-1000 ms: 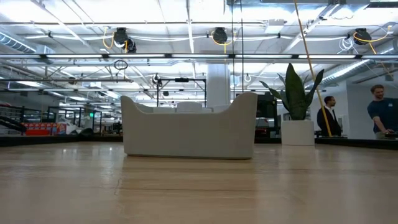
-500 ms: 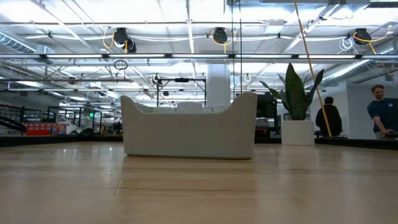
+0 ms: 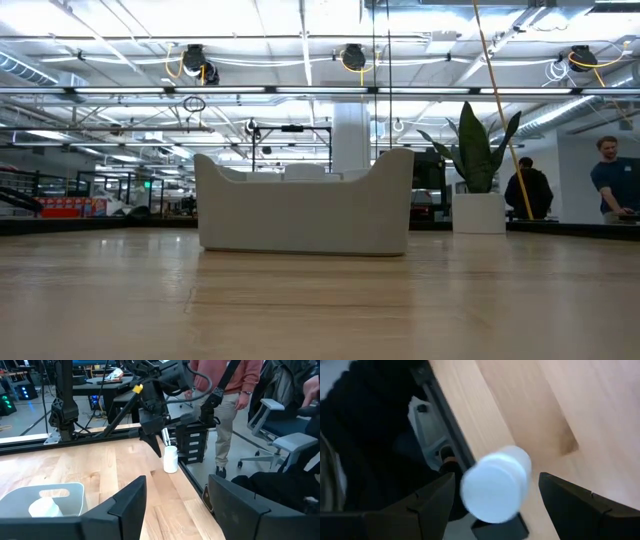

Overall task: Pick and place pill bottles into a basket
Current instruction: Put the pill bottle into the bin

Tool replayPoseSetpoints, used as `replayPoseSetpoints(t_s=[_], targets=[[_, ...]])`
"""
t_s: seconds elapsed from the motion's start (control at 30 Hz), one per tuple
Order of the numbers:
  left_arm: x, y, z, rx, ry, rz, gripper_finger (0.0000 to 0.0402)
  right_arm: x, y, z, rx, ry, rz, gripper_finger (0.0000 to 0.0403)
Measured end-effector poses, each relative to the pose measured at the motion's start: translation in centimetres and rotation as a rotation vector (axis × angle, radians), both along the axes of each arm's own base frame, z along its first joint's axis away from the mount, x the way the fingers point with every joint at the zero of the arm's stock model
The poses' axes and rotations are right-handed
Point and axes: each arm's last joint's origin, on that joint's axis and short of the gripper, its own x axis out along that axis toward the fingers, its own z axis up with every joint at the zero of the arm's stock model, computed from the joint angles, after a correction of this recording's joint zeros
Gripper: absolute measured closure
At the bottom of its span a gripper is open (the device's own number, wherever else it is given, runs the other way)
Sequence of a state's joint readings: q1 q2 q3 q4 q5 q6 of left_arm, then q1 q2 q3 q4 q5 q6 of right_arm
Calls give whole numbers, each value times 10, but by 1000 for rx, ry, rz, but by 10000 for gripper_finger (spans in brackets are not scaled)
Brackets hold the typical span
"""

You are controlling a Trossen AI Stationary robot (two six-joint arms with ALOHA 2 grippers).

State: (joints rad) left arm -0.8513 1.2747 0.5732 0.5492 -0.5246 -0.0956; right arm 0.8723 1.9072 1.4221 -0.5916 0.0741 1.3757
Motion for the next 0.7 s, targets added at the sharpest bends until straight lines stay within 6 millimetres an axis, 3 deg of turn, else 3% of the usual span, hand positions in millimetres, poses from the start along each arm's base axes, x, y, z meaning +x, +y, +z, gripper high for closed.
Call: replayPoseSetpoints(t_s=[0.23, 0.7], targets=[[0, 0, 0, 0, 0, 0, 186, -4, 0, -4, -14, 10, 11, 133], [0, 0, 0, -1, 0, 0, 182, -3, -1, -4, -42, -18, 26, 206]])
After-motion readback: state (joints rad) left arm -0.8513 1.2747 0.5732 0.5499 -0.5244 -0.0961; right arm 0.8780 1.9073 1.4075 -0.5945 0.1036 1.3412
